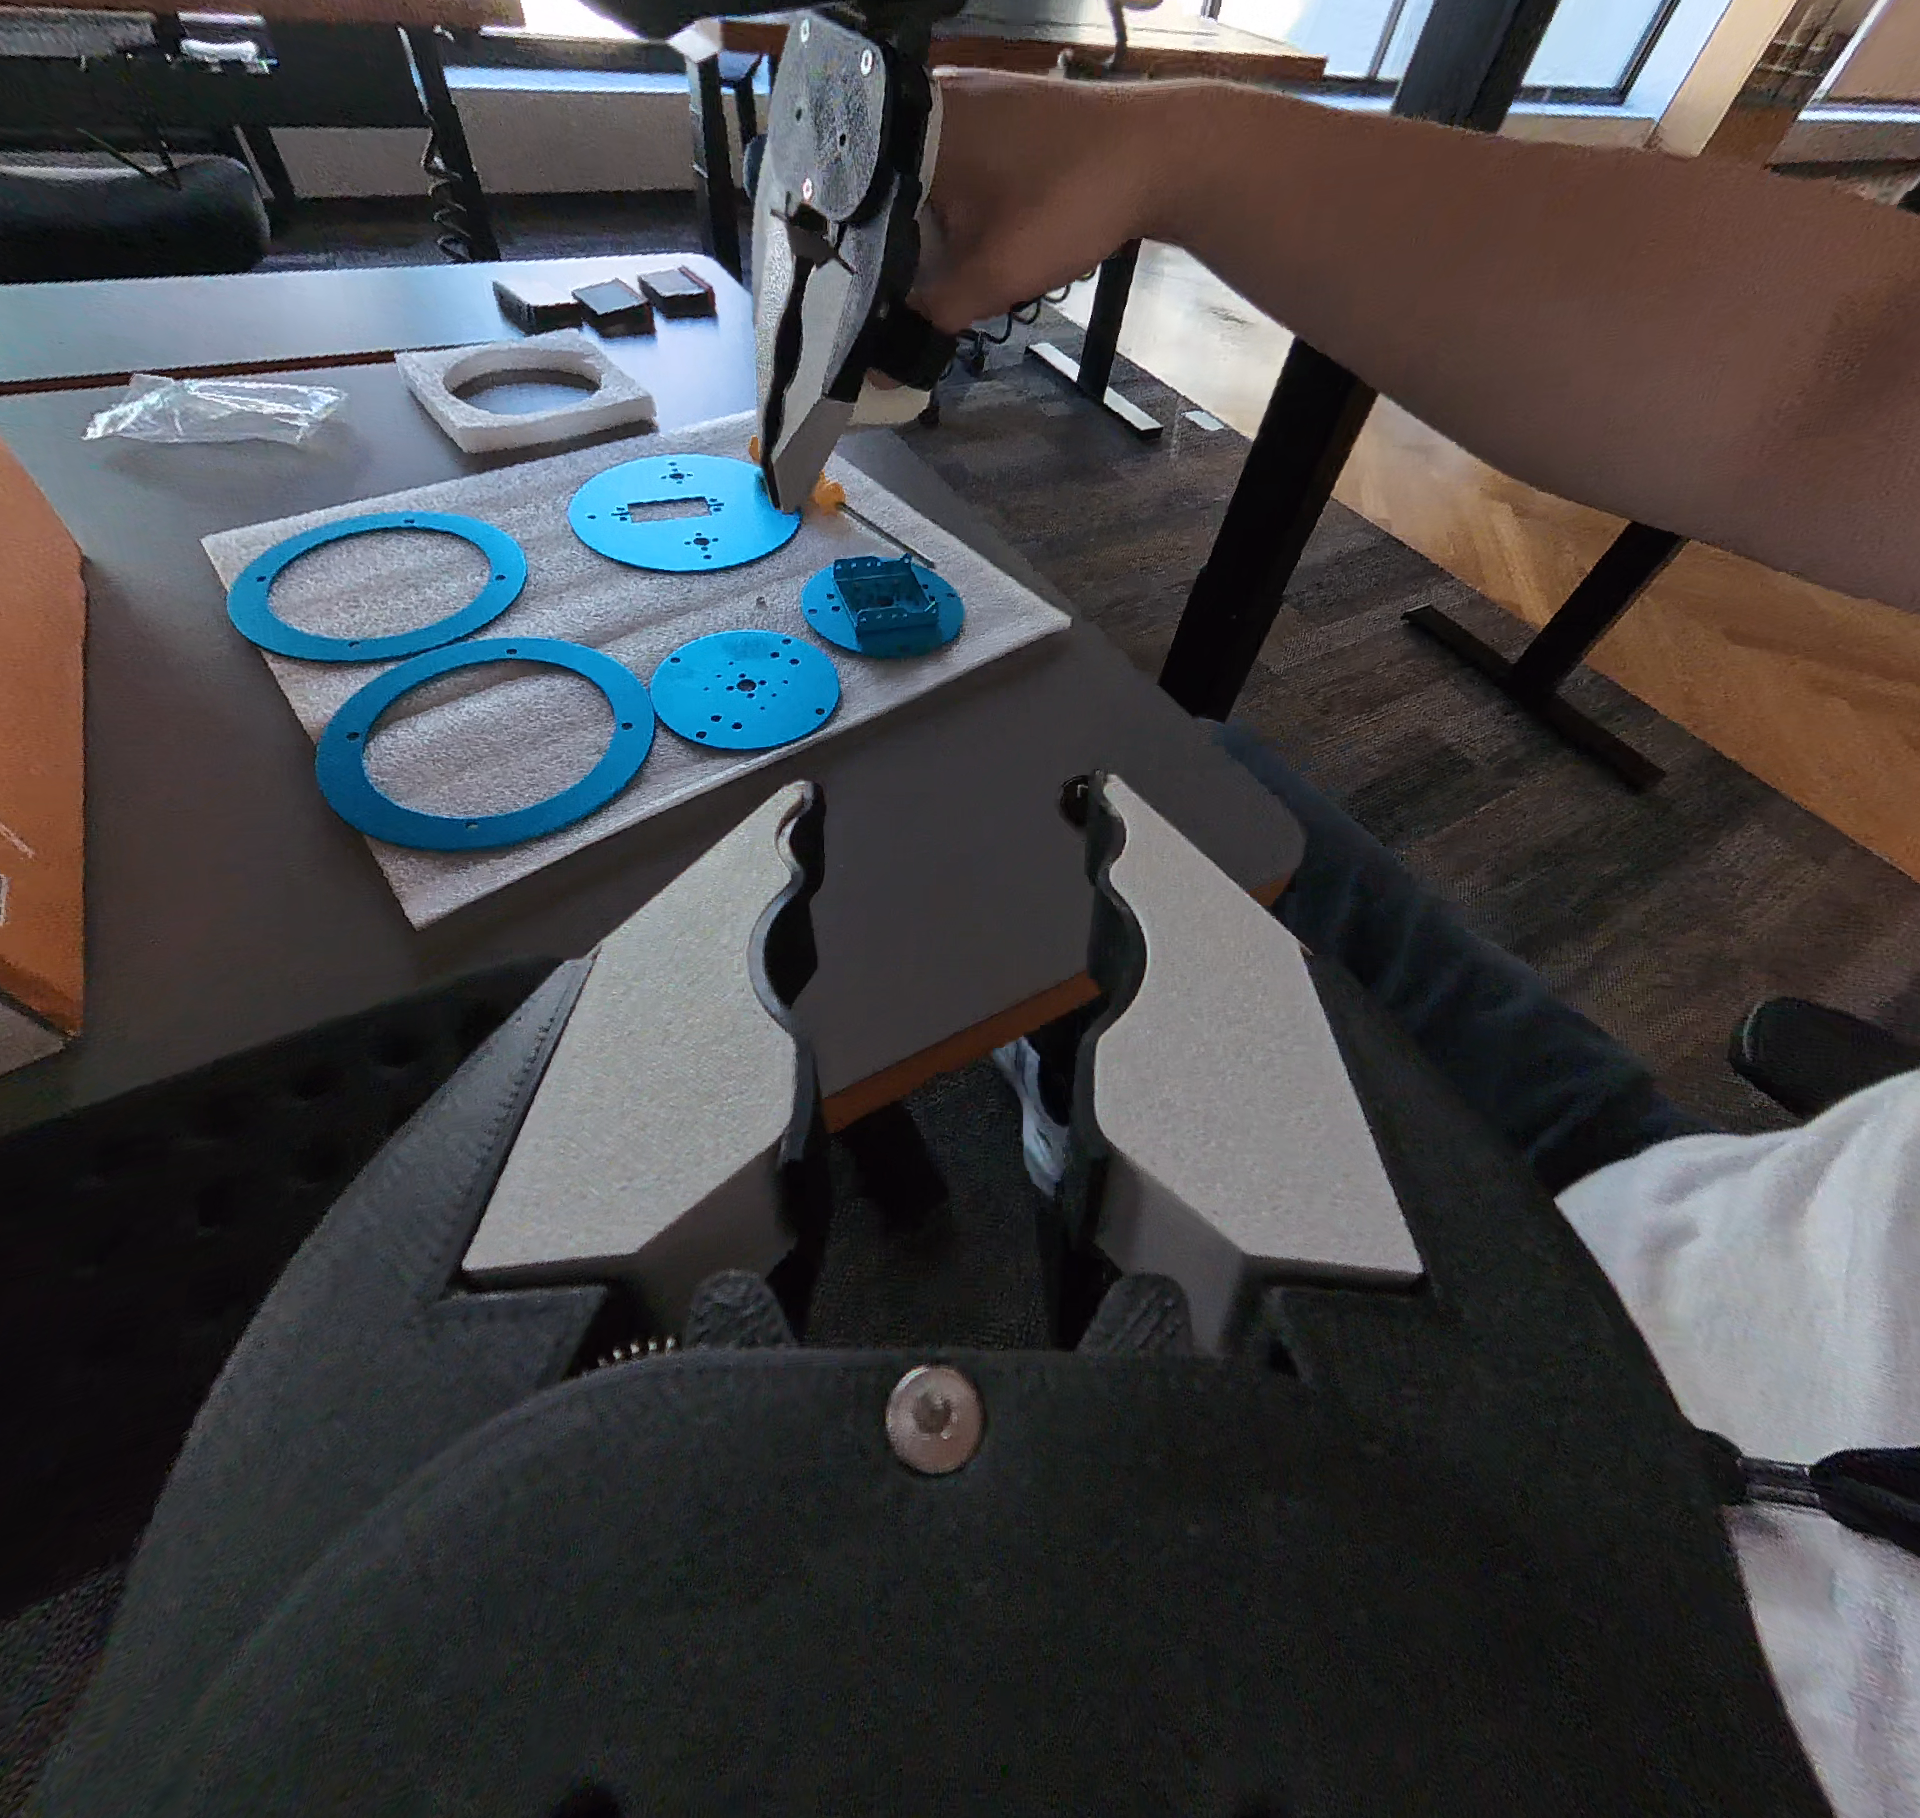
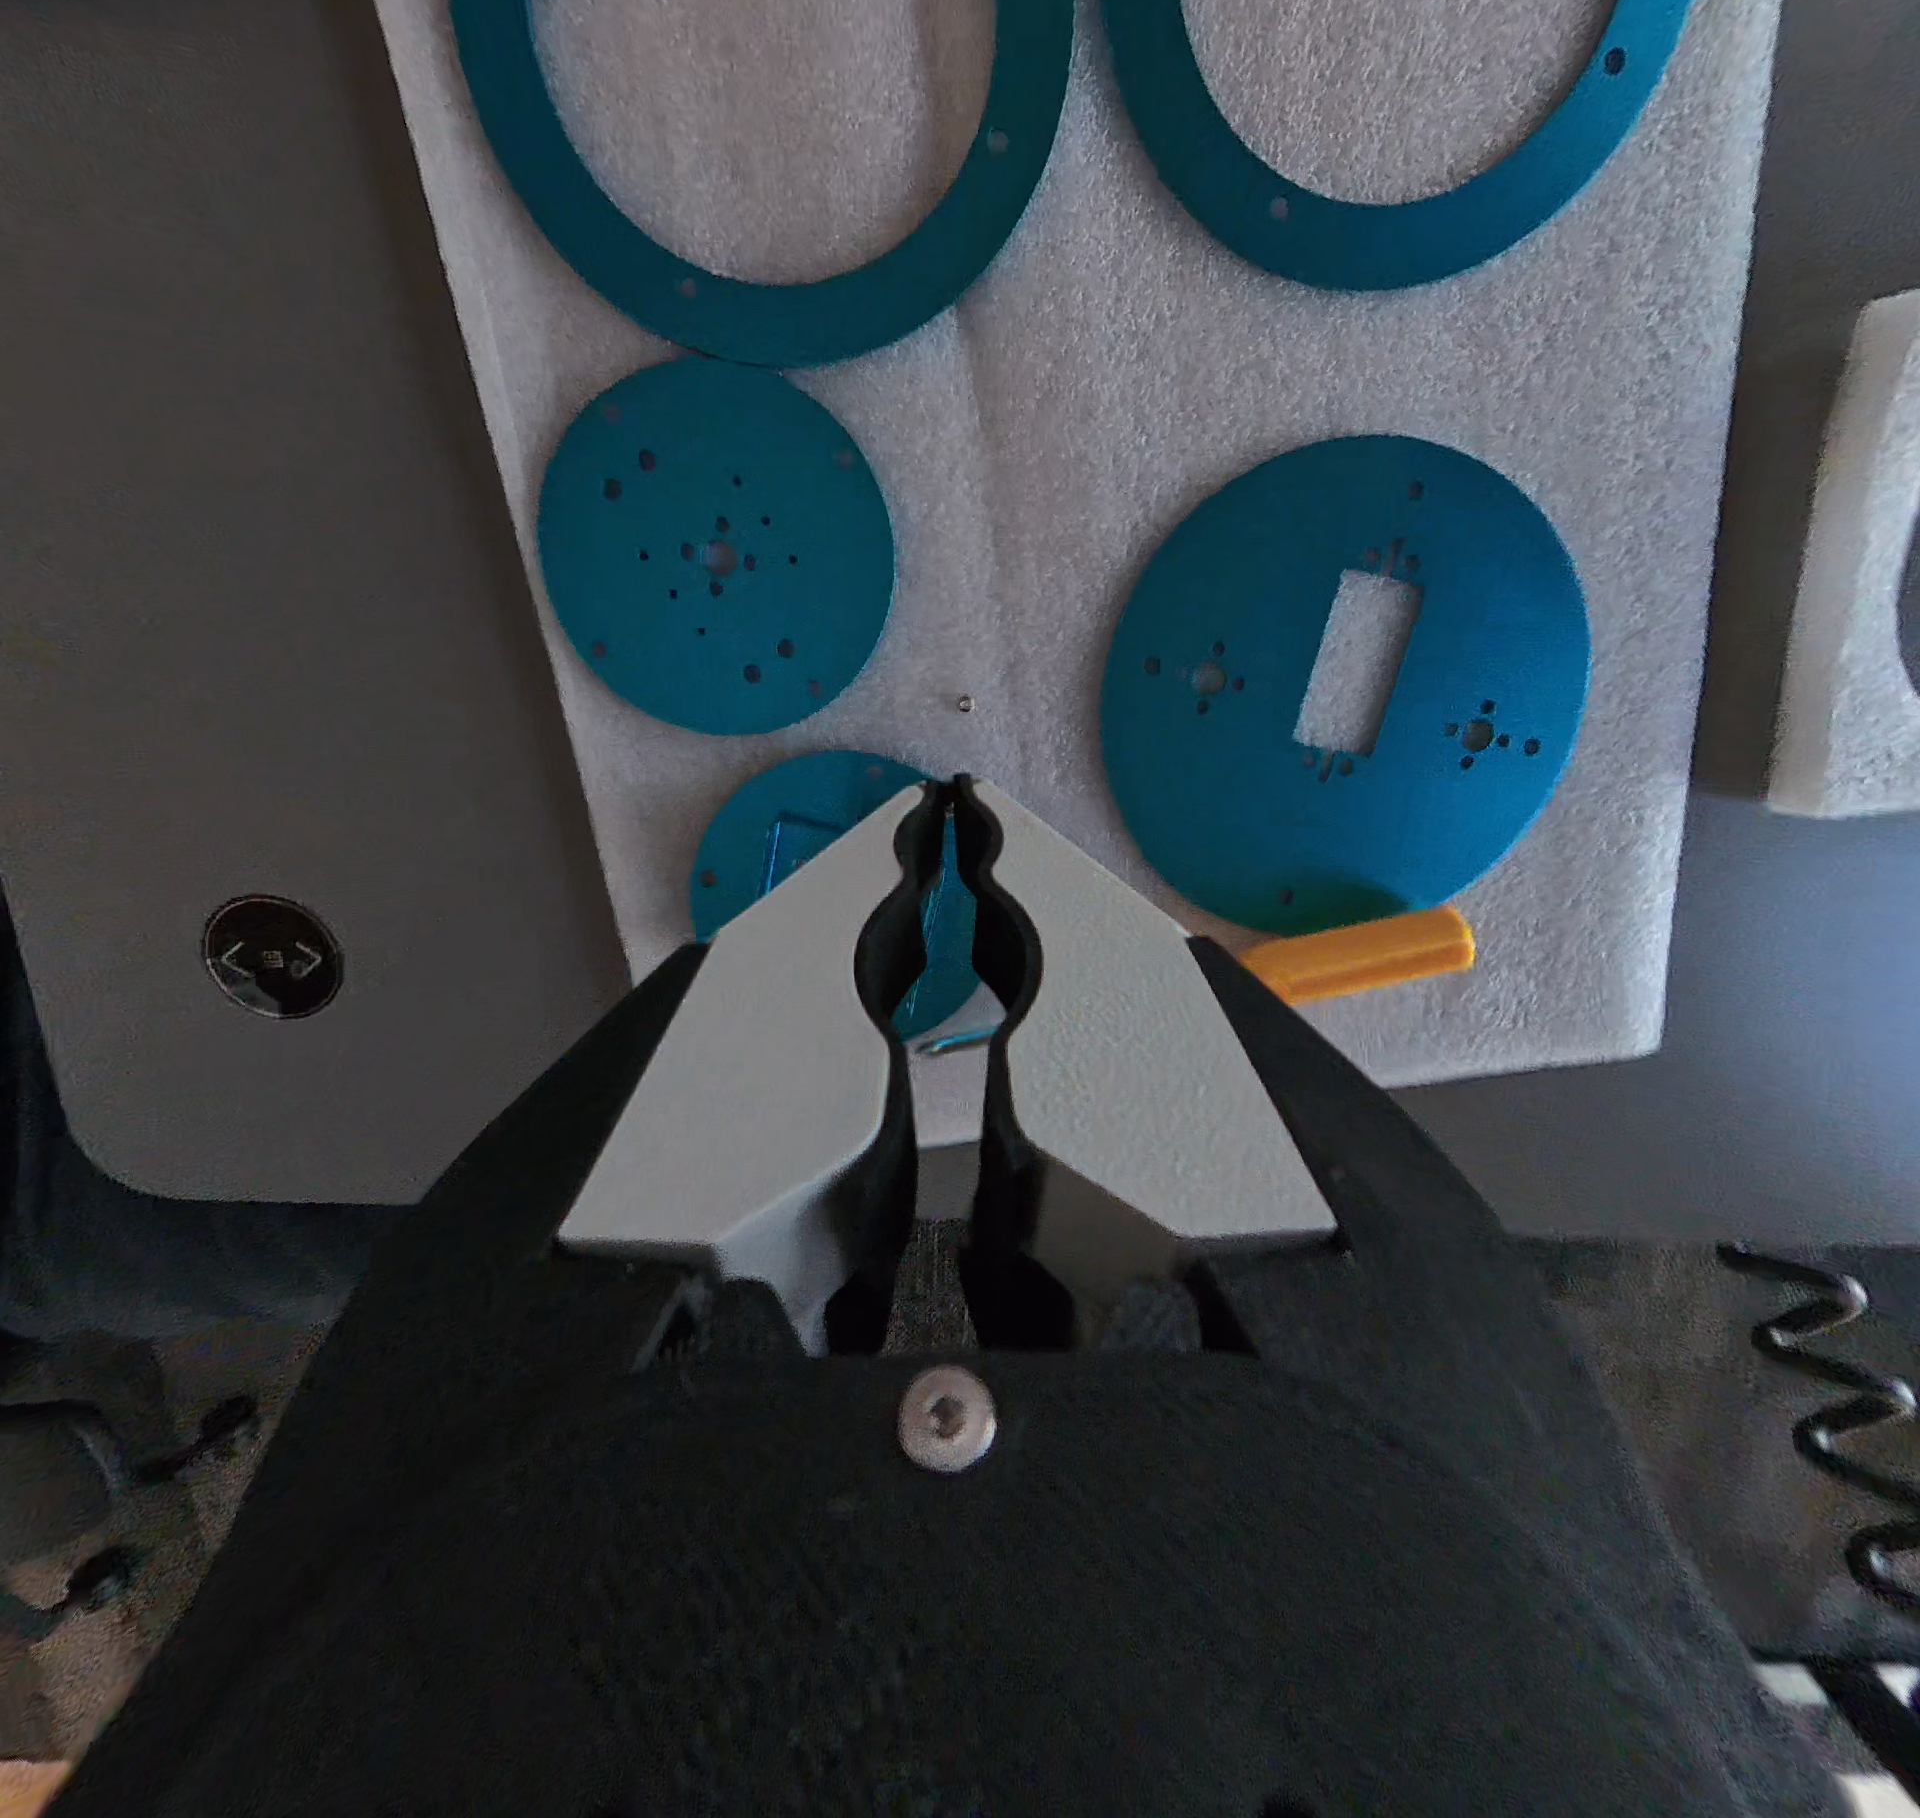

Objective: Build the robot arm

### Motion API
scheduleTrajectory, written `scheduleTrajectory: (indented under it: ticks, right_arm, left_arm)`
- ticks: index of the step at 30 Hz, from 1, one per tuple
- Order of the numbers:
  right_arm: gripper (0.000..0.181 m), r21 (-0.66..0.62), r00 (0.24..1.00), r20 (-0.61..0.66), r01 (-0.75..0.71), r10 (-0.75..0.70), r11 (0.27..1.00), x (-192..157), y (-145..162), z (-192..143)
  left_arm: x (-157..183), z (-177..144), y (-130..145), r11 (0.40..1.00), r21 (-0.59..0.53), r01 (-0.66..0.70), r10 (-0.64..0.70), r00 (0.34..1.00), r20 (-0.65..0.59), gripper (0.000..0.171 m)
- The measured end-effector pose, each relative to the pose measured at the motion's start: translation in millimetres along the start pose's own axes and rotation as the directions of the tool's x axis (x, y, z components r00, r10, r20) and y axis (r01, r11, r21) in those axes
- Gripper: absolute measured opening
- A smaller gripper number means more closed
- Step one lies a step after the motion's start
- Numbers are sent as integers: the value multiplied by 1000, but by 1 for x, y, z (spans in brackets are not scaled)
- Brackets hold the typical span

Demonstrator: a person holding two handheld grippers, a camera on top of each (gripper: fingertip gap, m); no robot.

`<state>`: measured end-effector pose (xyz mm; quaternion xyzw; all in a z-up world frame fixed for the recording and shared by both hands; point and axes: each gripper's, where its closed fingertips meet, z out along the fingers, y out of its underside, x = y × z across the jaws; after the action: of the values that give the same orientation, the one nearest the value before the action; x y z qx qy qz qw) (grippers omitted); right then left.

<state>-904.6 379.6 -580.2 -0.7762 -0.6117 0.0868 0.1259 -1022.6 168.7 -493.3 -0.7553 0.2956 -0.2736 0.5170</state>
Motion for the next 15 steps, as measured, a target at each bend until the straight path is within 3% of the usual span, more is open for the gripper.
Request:
scheduleTrajectory:
  ticks: [4, 6, 12, 14, 15]
  right_arm:
    - [1, 150, 997, 64, 22, -32, 988, 8, -20, 17]
    - [1, 249, 993, 119, -50, 20, 967, 12, -29, 22]
    - [1, 527, 920, 374, -317, 119, 789, 6, -50, 17]
    - [1, 566, 921, 361, -343, 149, 750, 12, -53, 21]
    - [1, 541, 927, 333, -336, 170, 771, 15, -49, 28]
  left_arm:
    - [-33, 27, 10, 998, -48, -43, 46, 997, 59, 49]
    - [-54, 41, 11, 996, -66, -64, 70, 993, 93, 47]
    - [-93, 102, 9, 984, -134, -120, 127, 991, 46, 44]
    - [-103, 123, 7, 985, -135, -112, 117, 993, 33, 42]
    - [-106, 132, 5, 987, -127, -102, 106, 994, 26, 40]
